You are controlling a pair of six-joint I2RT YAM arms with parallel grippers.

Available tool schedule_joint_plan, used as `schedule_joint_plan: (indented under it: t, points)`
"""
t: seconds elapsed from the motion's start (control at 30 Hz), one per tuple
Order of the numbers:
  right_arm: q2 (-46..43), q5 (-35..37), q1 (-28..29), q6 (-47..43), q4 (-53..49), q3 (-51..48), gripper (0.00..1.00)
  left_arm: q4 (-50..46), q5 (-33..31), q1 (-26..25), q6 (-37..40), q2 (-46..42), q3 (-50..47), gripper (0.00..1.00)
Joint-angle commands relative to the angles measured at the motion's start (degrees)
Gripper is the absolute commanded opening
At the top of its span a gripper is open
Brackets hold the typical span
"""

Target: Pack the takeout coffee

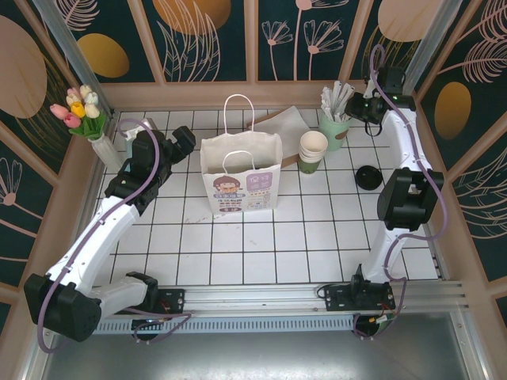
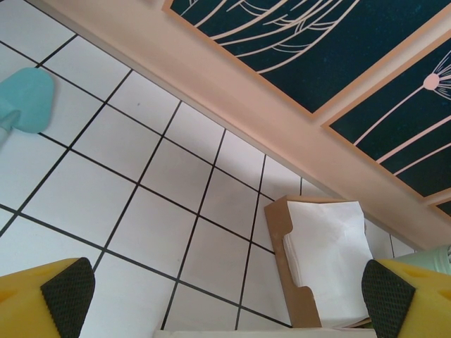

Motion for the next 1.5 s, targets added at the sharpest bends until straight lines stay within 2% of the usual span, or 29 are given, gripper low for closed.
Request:
schedule_joint_plan:
  t: [0.0,0.2,0.33,0.8,0.93,1.17,1.47]
  points:
    - [0.98,-0.45,0.18,-0.45,-0.87,0.53,0.21,0.90,0.42,0.34,-0.38,0.16,1.16,0.98]
    - [0.04,0.05,0.53,-0.71,-0.18,0.02,0.11,0.90,0.53,0.33,-0.38,0.03,0.99,0.98]
    - [-1.05,2.62,1.16,-1.48,-0.01,-0.20,0.00,0.88,0.38,0.31,-0.21,0.03,0.99,0.99]
    - [-15.04,1.33,3.46,-6.13,6.77,-4.56,0.00,0.22,-0.27,1.35,-1.15,-0.17,0.99,0.98]
    - [-18.41,0.22,5.52,-7.20,6.56,-3.54,0.00,-2.71,-2.08,2.78,-4.46,1.15,0.73,0.99]
    - [-21.61,0.02,7.07,-6.64,6.45,-1.68,0.00,-2.63,-0.40,4.44,-6.19,2.39,-0.76,0.99]
    - [-23.25,-2.29,15.21,-8.05,1.16,7.13,0.00,-2.19,1.66,4.50,-7.24,4.55,-1.87,0.98]
